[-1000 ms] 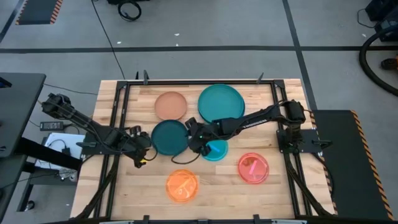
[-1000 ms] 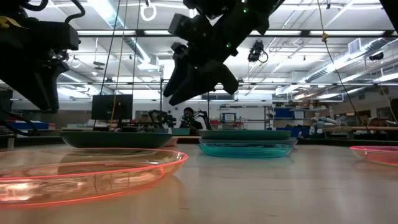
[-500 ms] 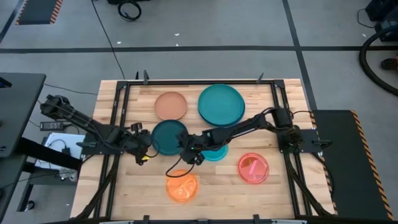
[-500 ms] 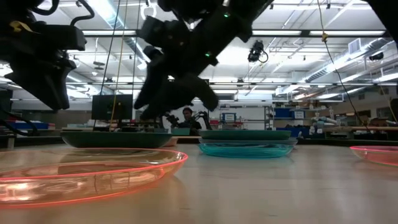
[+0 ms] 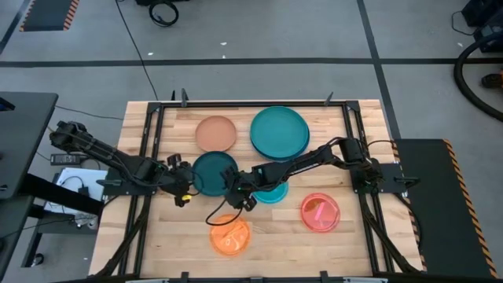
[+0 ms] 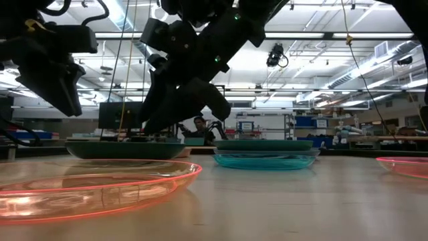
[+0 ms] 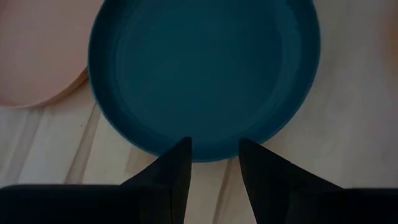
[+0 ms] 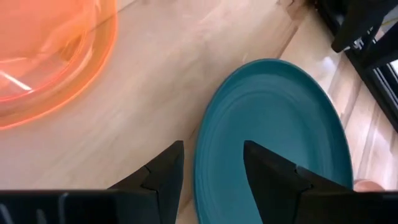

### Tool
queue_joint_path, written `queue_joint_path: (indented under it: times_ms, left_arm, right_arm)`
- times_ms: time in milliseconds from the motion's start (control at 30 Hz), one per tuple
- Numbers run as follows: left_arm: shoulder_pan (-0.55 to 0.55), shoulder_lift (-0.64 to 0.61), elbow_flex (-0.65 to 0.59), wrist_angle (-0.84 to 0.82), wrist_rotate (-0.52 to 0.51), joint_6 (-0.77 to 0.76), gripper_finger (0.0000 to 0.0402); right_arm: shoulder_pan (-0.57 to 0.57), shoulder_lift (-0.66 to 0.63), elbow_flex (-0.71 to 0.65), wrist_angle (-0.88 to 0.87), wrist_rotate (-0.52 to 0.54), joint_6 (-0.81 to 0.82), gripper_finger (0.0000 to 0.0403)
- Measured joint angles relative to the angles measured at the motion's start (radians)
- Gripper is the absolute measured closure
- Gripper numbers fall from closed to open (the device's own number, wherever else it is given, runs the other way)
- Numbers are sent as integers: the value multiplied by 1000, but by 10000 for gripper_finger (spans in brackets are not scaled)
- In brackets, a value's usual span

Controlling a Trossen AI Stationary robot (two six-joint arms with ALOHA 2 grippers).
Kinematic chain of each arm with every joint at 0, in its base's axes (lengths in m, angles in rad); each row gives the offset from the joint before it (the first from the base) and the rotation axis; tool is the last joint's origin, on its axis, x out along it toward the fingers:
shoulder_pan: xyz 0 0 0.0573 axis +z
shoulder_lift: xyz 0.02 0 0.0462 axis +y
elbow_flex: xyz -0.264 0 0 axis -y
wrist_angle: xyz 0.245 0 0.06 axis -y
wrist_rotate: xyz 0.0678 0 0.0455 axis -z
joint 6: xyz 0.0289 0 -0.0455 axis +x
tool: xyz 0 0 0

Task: Stack plastic plates
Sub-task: Stack the dark green plate on top of the green plate

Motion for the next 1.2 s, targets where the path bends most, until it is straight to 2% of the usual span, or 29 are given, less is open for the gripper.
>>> queue_joint_path:
  times_ms: [267,567,733,967,1200]
  left_arm:
    - [0,0,0,24,9,-1,260]
    - [-1,0,0,95,110,-1,260]
    - [-2,0,0,149,149,-1,260]
    - [-1,0,0,211,153,-2,260]
    - [-1,0,0,232,160,-54,260]
  right_arm:
    - [-51,2,-72,29,-23,-22,234]
    - [-92,2,-131,60,-24,-77,257]
    - [-105,2,-134,67,-21,-99,291]
    - [-104,2,-134,68,-4,-126,348]
    - [-103,1,-134,69,24,-179,380]
